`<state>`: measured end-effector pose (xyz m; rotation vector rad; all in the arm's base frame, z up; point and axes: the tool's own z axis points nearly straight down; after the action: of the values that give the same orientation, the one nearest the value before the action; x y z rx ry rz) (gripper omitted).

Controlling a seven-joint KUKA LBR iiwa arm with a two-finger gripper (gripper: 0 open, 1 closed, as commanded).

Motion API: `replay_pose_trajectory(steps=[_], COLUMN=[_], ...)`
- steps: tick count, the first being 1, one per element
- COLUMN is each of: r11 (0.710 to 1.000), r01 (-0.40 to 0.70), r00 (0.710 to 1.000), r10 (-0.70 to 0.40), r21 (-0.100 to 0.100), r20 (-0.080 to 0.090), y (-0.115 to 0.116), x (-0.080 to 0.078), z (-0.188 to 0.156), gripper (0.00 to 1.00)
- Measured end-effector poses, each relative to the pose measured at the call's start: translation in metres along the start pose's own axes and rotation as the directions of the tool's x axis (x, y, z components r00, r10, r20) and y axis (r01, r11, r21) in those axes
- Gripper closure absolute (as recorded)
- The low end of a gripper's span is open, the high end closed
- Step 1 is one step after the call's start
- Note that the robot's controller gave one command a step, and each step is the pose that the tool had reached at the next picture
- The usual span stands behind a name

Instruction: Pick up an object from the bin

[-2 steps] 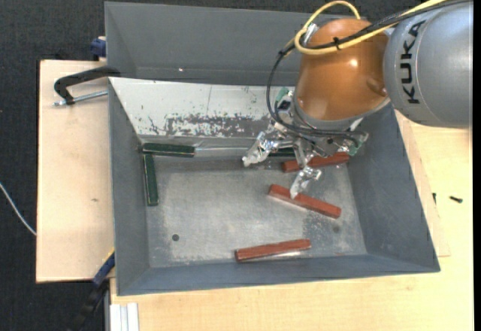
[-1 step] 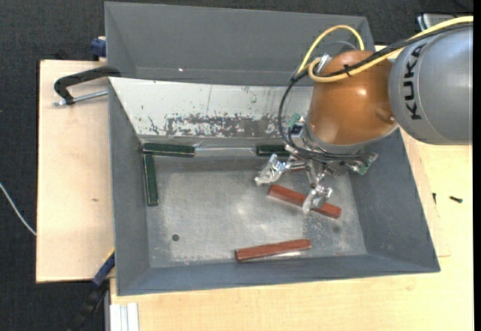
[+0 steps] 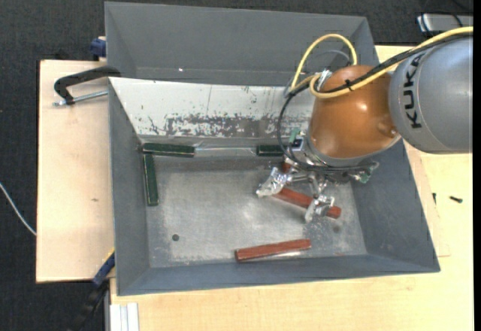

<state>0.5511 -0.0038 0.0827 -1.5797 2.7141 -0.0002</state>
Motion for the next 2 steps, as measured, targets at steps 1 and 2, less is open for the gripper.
replay_pose_trajectory(steps=[1,2], r11=[0.998,0.998], r01=[0.06,0.059], r00=[0.998,0.998], r10=[-0.06,-0.059], r21=[-0.006,-0.006], r20=[0.008,0.008], y=[-0.0679,-0.0679], x=[0.0162,0.0162], z=[0.0068,0.0067], gripper=[1.0,1.0])
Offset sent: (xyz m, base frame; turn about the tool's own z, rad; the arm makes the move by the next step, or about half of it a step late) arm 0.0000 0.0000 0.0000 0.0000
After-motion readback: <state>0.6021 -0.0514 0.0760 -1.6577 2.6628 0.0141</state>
